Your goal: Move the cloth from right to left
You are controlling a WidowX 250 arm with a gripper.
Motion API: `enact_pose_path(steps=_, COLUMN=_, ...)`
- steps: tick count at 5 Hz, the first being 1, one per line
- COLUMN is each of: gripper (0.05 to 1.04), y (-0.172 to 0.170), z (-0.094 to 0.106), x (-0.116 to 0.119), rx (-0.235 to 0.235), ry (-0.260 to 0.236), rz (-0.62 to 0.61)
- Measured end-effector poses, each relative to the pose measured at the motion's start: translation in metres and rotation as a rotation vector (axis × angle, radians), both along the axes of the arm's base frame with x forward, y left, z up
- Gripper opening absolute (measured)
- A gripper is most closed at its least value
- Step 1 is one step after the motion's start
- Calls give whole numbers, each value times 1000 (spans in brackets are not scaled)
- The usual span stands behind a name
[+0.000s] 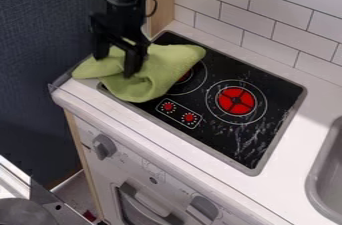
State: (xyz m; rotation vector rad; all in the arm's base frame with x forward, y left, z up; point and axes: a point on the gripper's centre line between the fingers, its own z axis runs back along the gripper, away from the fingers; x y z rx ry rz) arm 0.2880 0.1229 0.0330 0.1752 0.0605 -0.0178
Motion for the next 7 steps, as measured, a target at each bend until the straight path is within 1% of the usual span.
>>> enact_pose_path(steps=1, gripper=999, y=4, z=19, x=1, rx=129, ry=27, rz=-1)
enact_pose_path(steps=2, gripper=999, y=10, z=42, x=2, rx=182, ry=24, rz=11)
enact_pose_path(steps=3, gripper=999, y=7, z=65, x=2, rx=164, ry=10, rz=22)
enact_pose_path(steps=4, gripper=999, y=-5, z=80, x=5, rx=74, ry=13, rz=46)
enact_pose_path(steps=5, gripper=999, y=-17, z=90, x=9, rx=-20, ry=18, rz=26)
enact_pose_path(steps=6, gripper=999, y=-27, z=96, x=13, rx=-45, ry=10, rz=44)
enact_pose_path(steps=7, gripper=999, y=-61, z=95, x=26, rx=-86, ry=-31, rz=11)
